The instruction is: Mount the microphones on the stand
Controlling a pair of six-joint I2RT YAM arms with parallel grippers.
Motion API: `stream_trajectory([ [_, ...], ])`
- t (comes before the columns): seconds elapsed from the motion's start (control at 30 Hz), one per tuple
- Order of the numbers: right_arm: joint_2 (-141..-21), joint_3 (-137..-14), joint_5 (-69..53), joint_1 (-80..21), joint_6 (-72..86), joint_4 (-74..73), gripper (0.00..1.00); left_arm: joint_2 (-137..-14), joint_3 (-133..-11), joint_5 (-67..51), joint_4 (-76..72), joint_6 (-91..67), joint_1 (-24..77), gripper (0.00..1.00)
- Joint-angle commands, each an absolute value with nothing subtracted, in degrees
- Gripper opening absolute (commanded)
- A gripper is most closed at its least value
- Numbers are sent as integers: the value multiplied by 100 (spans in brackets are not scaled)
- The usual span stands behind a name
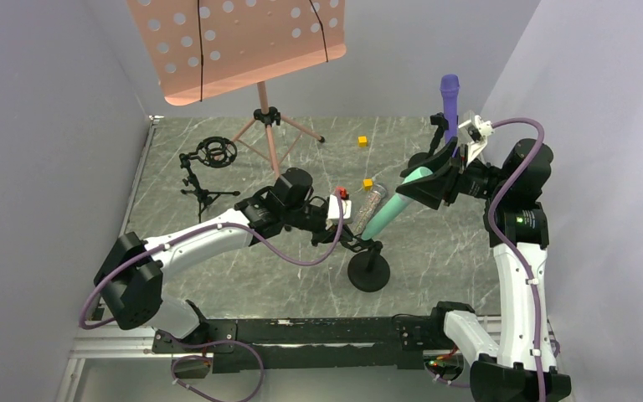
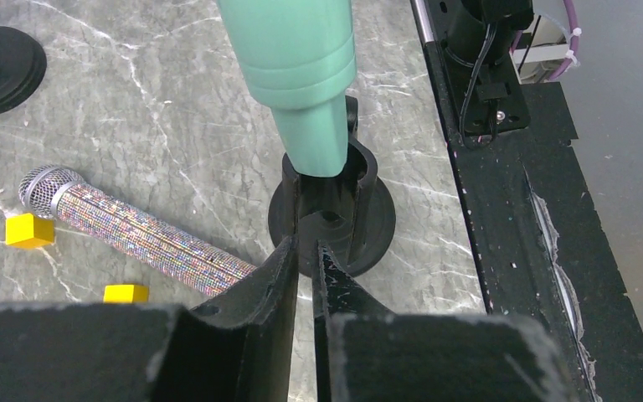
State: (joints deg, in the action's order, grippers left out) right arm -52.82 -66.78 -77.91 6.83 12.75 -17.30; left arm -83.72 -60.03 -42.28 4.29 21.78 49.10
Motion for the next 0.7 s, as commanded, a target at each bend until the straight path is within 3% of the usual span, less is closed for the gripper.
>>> stream_trajectory([
  [0.0,-5219,-6746,-7706,712,1095,-1695,11,-8417,-6120,-4432,460,2308,4986,17],
  [0.67,-5154,-6591,-7732,756,1176,-1578,11,-7939,-5692,-4268,115,2133,4997,14],
])
